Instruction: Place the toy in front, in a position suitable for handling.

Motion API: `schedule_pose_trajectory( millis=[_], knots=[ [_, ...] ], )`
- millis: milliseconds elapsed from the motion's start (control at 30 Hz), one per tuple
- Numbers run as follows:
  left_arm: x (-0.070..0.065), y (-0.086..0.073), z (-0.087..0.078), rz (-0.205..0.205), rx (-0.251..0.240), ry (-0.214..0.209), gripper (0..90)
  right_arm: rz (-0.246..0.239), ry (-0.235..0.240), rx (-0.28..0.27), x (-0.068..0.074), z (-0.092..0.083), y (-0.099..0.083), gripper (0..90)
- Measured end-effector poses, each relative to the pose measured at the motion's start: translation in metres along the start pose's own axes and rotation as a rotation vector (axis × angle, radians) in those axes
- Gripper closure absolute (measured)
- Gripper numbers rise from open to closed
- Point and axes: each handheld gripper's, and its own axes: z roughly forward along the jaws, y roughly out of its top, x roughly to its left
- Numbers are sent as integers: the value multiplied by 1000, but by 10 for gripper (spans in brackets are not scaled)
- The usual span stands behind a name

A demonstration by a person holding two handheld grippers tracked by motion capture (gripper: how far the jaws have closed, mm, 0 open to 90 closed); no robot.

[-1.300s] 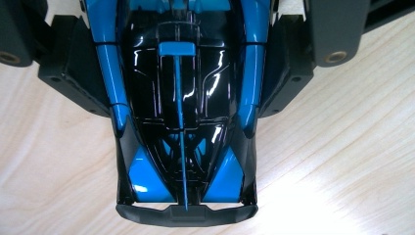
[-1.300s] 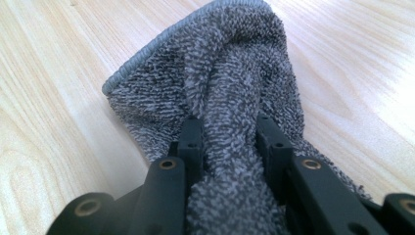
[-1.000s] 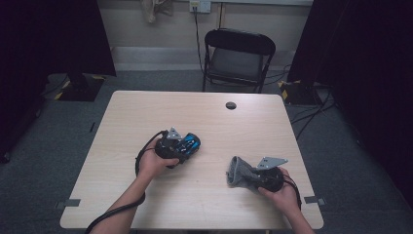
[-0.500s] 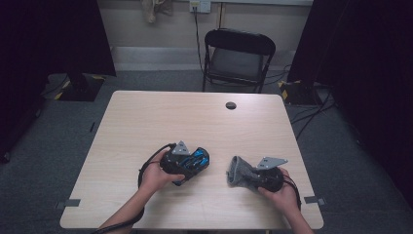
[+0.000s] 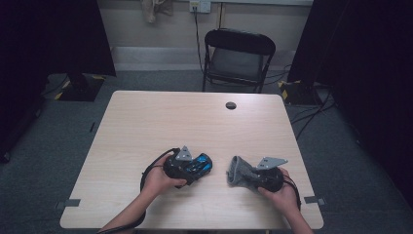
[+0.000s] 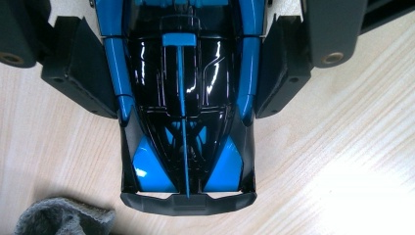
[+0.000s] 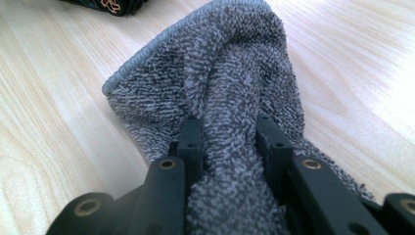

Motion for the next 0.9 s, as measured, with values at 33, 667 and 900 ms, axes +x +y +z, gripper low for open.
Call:
schedule_pose_trajectory(
  millis=[33,667,900],
  knots=[
    [0,0,0,1,0,3,274,-1,0,1,0,0,0,694],
    [6,-10,-38,-58,-38,13,219,-31,-10,32,5,2,3,594],
    [2,-37,-56,-95,-50,30,188,-37,-10,44,7,3,4,571]
  ],
)
